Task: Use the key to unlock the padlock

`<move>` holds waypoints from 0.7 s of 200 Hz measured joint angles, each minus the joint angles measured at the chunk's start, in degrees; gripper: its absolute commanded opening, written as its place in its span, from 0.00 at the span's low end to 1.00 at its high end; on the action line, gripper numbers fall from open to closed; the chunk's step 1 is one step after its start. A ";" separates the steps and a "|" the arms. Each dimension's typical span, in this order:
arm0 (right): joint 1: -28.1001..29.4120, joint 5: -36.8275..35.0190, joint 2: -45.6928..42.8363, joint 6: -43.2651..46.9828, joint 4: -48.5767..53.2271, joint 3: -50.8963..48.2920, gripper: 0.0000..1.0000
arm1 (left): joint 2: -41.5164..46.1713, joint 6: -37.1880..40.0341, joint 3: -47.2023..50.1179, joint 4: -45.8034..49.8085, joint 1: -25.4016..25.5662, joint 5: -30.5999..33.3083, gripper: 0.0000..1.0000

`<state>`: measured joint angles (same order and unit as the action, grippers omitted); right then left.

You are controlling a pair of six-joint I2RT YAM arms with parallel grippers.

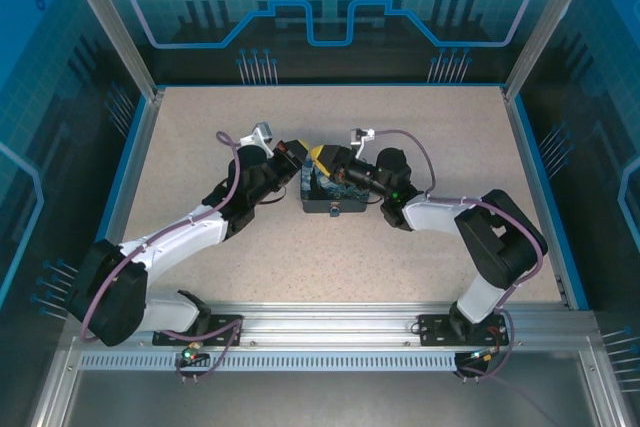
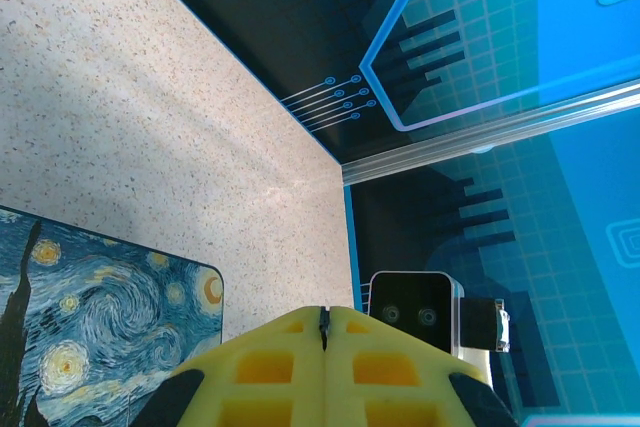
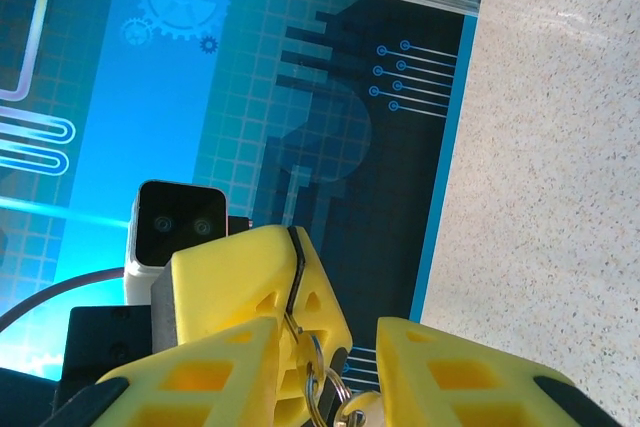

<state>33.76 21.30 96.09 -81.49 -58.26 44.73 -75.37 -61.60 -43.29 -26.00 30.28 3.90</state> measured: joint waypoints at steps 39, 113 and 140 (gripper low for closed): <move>0.00 -0.02 0.02 -0.22 -0.15 0.02 0.25 | 0.00 0.00 0.00 0.00 0.00 0.42 0.00; 0.00 0.04 0.02 -0.42 -0.42 0.00 0.12 | 0.02 0.00 0.00 0.00 0.07 0.83 0.00; 0.00 0.11 0.02 -0.61 -0.35 0.00 0.04 | 0.07 0.00 0.17 -0.02 0.22 1.51 0.00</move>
<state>33.76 21.41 96.12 -82.11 -58.61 44.73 -75.31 -61.60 -43.11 -26.02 30.50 5.41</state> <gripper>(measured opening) 0.072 0.044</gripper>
